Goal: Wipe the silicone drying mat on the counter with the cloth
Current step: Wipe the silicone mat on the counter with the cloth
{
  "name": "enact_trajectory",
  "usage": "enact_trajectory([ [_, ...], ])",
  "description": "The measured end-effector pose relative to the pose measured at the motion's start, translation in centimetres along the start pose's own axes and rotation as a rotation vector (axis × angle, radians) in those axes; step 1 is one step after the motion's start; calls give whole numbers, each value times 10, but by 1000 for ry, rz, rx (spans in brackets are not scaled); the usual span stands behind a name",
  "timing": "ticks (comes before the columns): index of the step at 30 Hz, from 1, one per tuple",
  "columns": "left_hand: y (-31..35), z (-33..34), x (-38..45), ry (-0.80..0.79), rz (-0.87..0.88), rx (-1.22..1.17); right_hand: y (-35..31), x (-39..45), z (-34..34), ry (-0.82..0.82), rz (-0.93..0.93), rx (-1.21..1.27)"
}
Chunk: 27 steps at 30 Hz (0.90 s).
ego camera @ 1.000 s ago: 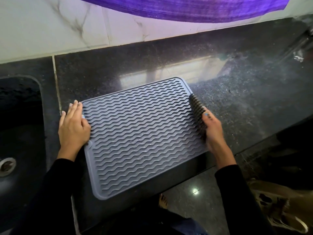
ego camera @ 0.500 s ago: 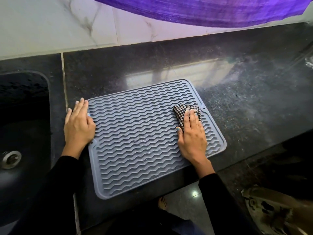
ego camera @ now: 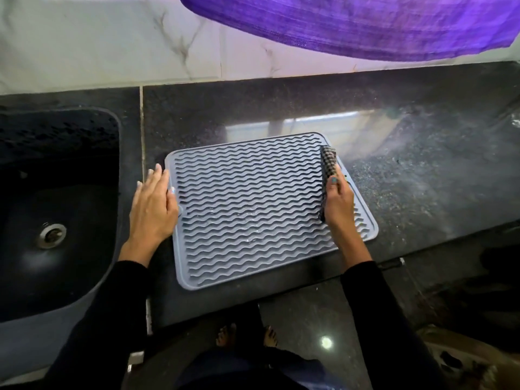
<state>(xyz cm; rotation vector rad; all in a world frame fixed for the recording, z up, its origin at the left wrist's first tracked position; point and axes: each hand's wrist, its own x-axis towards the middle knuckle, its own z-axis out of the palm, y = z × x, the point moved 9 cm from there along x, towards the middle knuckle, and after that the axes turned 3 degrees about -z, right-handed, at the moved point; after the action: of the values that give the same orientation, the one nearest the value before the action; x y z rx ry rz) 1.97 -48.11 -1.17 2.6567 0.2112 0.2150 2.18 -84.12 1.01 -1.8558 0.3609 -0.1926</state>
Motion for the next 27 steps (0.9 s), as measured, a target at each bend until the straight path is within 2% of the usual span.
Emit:
enact_trajectory([
  [4, -7, 8, -24, -38, -23, 57, -3, -36, 58, -207, -363, -673],
  [6, -11, 11, -30, -52, -35, 73, 14, -42, 73, -248, -433, -935],
  [7, -14, 12, -32, -61, -49, 71, 19, -40, 75, -265, -420, -966],
  [12, -16, 17, -39, -30, -51, 105, 22, -30, 75, -339, -405, -913],
  [15, -15, 17, -41, -5, -45, 114, 24, -24, 74, -371, -356, -794],
  [17, -15, 15, -41, 4, -49, 98, 20, -17, 73, -409, -285, -545],
  [20, -15, 13, -41, 7, -46, 87, 16, -6, 56, -453, 47, 181],
  [21, -14, 13, -41, 9, -41, 87, 17, -3, 46, -401, 150, 373],
  [22, -14, 13, -42, 9, -41, 87, 17, 3, 33, -325, 181, 441],
  [24, -14, 13, -43, 0, -51, 91, 3, 7, 16, -218, 107, 309],
  [27, -15, 14, -43, -12, -69, 101, -17, -14, 30, -273, -244, -248],
])
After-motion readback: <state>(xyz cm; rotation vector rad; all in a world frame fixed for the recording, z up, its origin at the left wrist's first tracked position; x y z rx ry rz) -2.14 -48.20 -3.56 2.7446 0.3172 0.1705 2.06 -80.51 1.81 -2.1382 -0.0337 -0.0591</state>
